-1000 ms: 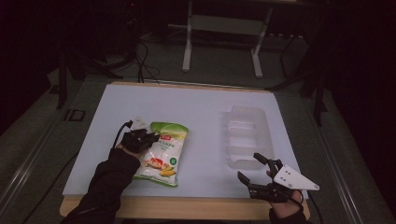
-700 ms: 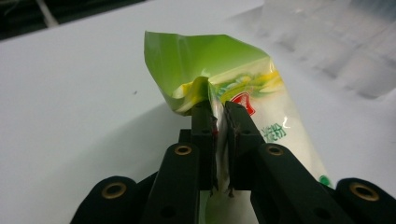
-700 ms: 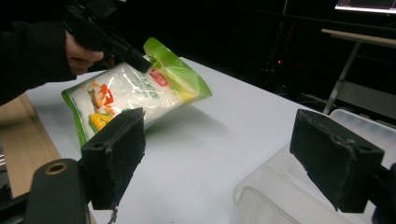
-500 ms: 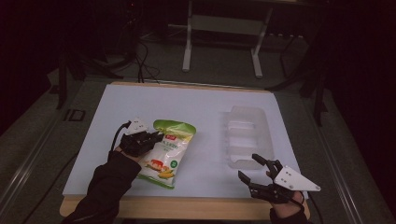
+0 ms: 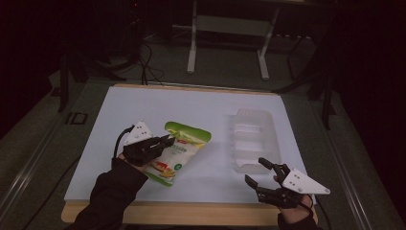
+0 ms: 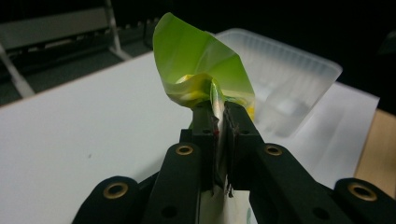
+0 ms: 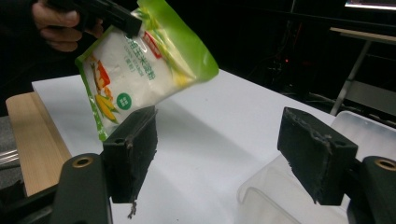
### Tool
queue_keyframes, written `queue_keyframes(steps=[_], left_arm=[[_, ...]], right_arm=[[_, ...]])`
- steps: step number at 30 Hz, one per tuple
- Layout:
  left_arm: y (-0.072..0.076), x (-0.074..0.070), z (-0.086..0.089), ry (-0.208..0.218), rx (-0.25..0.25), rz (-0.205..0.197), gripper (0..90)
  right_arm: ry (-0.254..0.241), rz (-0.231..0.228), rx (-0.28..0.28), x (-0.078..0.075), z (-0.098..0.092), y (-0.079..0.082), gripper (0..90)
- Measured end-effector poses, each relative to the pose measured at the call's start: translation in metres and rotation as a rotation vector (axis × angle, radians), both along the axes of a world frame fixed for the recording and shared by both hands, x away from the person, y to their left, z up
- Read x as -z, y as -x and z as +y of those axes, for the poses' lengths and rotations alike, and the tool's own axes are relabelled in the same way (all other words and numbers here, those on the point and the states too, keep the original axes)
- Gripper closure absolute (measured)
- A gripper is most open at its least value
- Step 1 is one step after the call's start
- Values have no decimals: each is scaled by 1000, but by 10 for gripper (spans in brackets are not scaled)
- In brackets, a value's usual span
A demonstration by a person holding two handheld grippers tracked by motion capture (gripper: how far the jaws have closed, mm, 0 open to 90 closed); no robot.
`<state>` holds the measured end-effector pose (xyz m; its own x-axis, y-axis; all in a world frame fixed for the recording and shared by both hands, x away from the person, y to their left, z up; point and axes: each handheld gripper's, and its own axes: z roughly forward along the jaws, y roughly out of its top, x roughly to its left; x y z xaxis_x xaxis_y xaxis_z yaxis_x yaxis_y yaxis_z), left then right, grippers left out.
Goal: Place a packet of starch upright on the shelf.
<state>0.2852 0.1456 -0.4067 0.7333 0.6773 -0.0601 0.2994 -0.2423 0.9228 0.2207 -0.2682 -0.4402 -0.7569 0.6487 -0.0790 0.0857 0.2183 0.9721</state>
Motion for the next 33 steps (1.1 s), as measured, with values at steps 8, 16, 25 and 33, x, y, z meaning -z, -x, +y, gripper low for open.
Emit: queue_keyframes(steps=[8, 16, 25, 33], left_arm=[[-1, -4, -4, 98, 65, -6, 852], [1, -3, -14, 161, 117, -15, 855], [6, -11, -21, 200, 145, -34, 856], [12, -22, -27, 241, 174, -62, 857]], right_arm=[[-11, -21, -19, -15, -3, -7, 302], [-40, 36, -48, -29, 5, -30, 196], [-46, 145, -113, -37, 31, -60, 100], [-10, 204, -196, -31, 62, -77, 182]])
